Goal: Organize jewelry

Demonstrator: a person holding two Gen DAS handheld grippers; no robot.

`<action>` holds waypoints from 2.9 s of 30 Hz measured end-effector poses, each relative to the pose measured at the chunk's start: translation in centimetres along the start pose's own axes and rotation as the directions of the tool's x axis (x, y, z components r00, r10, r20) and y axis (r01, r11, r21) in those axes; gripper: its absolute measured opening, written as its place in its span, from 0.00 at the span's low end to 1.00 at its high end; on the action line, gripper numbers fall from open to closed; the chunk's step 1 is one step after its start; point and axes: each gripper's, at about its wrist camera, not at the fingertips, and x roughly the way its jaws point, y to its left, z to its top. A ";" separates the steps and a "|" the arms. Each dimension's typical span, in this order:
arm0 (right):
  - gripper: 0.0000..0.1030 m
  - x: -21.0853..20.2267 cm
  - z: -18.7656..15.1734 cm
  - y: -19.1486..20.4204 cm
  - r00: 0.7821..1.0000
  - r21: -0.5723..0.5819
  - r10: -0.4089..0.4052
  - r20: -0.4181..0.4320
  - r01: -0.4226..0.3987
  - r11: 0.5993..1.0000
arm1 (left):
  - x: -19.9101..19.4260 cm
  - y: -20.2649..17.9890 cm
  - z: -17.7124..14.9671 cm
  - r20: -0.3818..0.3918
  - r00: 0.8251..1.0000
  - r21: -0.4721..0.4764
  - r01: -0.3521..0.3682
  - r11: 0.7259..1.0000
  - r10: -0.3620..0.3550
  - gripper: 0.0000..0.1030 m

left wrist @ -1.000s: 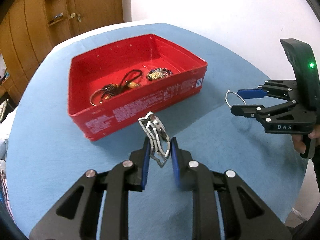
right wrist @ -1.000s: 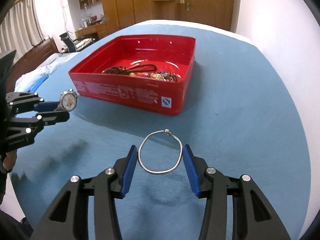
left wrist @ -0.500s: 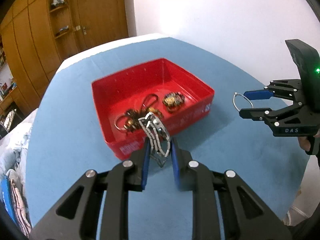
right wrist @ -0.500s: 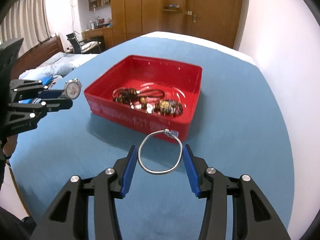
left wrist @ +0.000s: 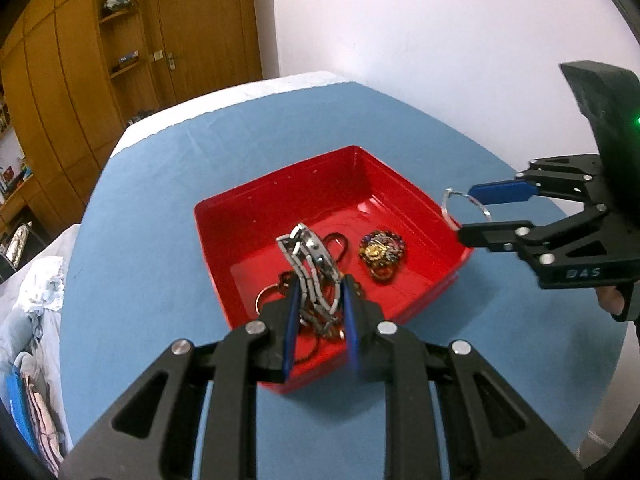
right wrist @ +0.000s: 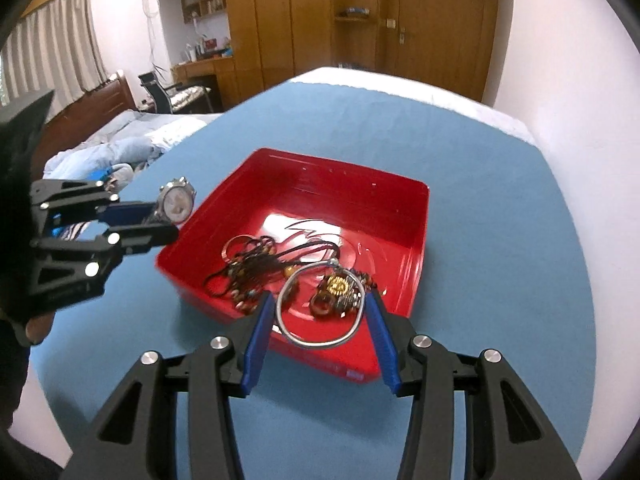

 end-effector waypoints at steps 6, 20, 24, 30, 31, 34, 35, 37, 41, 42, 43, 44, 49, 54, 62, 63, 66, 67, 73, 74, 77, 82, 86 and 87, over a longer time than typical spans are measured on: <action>0.45 6.1 1.3 -0.8 0.996 0.015 -0.004 -0.085 0.005 1.000 | 5.5 1.1 0.8 -0.079 0.997 -0.014 0.015 1.000 -0.016 0.18; 0.51 12.0 1.0 -0.2 0.982 -0.047 -0.054 -0.180 0.046 0.998 | 10.8 2.4 -0.7 -0.168 0.985 -0.043 0.021 0.999 -0.028 0.20; 0.51 12.1 0.8 -0.2 0.981 -0.056 -0.061 -0.184 0.051 0.997 | 11.1 2.2 -0.4 -0.168 0.986 -0.040 0.014 0.999 -0.021 0.21; 0.52 10.9 0.3 -0.7 0.984 -0.042 -0.062 -0.169 0.056 0.998 | 10.0 1.9 -0.4 -0.145 0.989 -0.033 -0.013 0.999 0.008 0.48; 0.53 10.7 0.2 -0.7 0.984 -0.040 -0.062 -0.166 0.056 0.998 | 9.6 1.7 -0.3 -0.134 0.991 -0.028 -0.022 0.999 0.018 0.53; 0.59 9.4 -0.2 -0.8 0.987 -0.036 -0.071 -0.144 0.066 0.997 | 8.4 1.4 -0.4 -0.117 0.993 -0.018 -0.029 0.999 0.027 0.63; 0.62 8.9 -0.3 -0.7 0.988 -0.035 -0.073 -0.136 0.069 0.997 | 7.8 1.3 -0.4 -0.109 0.994 -0.014 -0.035 0.999 0.033 0.67; 0.66 7.8 -0.4 -0.7 0.990 -0.030 -0.079 -0.115 0.076 0.997 | 6.4 0.8 -0.5 -0.088 0.995 -0.007 -0.042 0.999 0.041 0.76; 0.75 5.0 -1.0 -0.7 0.996 -0.003 -0.075 -0.056 0.075 0.997 | 2.9 -0.4 -1.2 -0.024 0.995 0.015 -0.100 0.995 0.100 0.88; 0.77 4.4 -1.2 -0.7 0.996 0.004 -0.073 -0.042 0.073 0.997 | 2.1 -0.6 -1.3 -0.013 0.995 0.013 -0.103 0.995 0.104 0.88; 0.78 3.4 -1.5 -0.6 0.997 0.013 -0.069 -0.024 0.069 0.998 | 1.5 -0.8 -1.4 -0.004 0.994 0.009 -0.106 0.994 0.106 0.89; 0.79 2.7 -1.7 -0.5 0.998 0.020 -0.068 -0.010 0.069 0.997 | 0.5 -1.1 -1.7 0.010 0.993 0.002 -0.115 0.993 0.115 0.90; 0.83 -0.9 -2.9 0.3 0.996 0.051 -0.064 0.055 0.061 0.997 | -2.9 -1.9 -3.0 0.057 0.988 -0.035 -0.141 0.989 0.142 0.93; 0.95 -4.6 -4.9 1.5 0.990 0.091 -0.073 0.121 0.062 0.994 | -5.2 -2.1 -4.9 0.058 0.985 -0.085 -0.157 0.984 0.162 0.93; 0.96 -6.3 -7.8 3.3 0.991 0.144 -0.074 0.108 0.058 0.988 | -7.7 -2.3 -7.2 0.051 0.974 -0.149 -0.213 0.966 0.223 0.97; 0.96 -6.3 -8.2 3.4 0.992 0.154 -0.072 0.105 0.055 0.987 | -7.9 -2.2 -7.5 0.049 0.971 -0.156 -0.223 0.962 0.233 0.97; 0.96 -6.4 -9.1 3.5 0.992 0.195 -0.078 0.098 0.058 0.979 | -8.4 -2.2 -8.2 0.046 0.968 -0.176 -0.236 0.956 0.247 0.97; 0.96 -6.3 -9.3 3.7 0.992 0.200 -0.091 0.088 0.072 0.977 | -8.7 -2.1 -8.5 0.047 0.968 -0.184 -0.233 0.955 0.245 0.97; 0.96 -6.3 -9.6 4.3 0.986 0.215 -0.162 0.047 0.149 0.965 | -10.7 -2.3 -9.9 0.055 0.965 -0.192 -0.242 0.951 0.256 0.97; 0.96 -6.4 -9.4 4.3 0.983 0.208 -0.176 0.051 0.162 0.965 | -10.9 -2.1 -9.9 0.051 0.971 -0.198 -0.219 0.955 0.233 0.97; 0.96 -6.5 -8.3 4.3 0.982 0.192 -0.184 0.043 0.173 0.966 | -11.3 -1.6 -9.4 0.025 0.978 -0.205 -0.196 0.959 0.205 0.97; 0.96 -6.4 -5.7 4.1 0.986 0.174 -0.168 0.023 0.162 0.971 | -10.5 -1.0 -8.2 -0.023 0.990 -0.204 -0.143 0.969 0.141 0.97; 0.96 -5.4 -4.0 3.9 0.987 0.163 -0.160 0.001 0.158 0.974 | -10.0 -1.0 -6.9 -0.010 0.982 -0.185 -0.188 0.965 0.189 0.97; 0.96 -5.0 -3.6 3.8 0.987 0.158 -0.159 -0.003 0.158 0.975 | -9.7 -0.9 -6.5 -0.008 0.980 -0.186 -0.198 0.963 0.200 0.97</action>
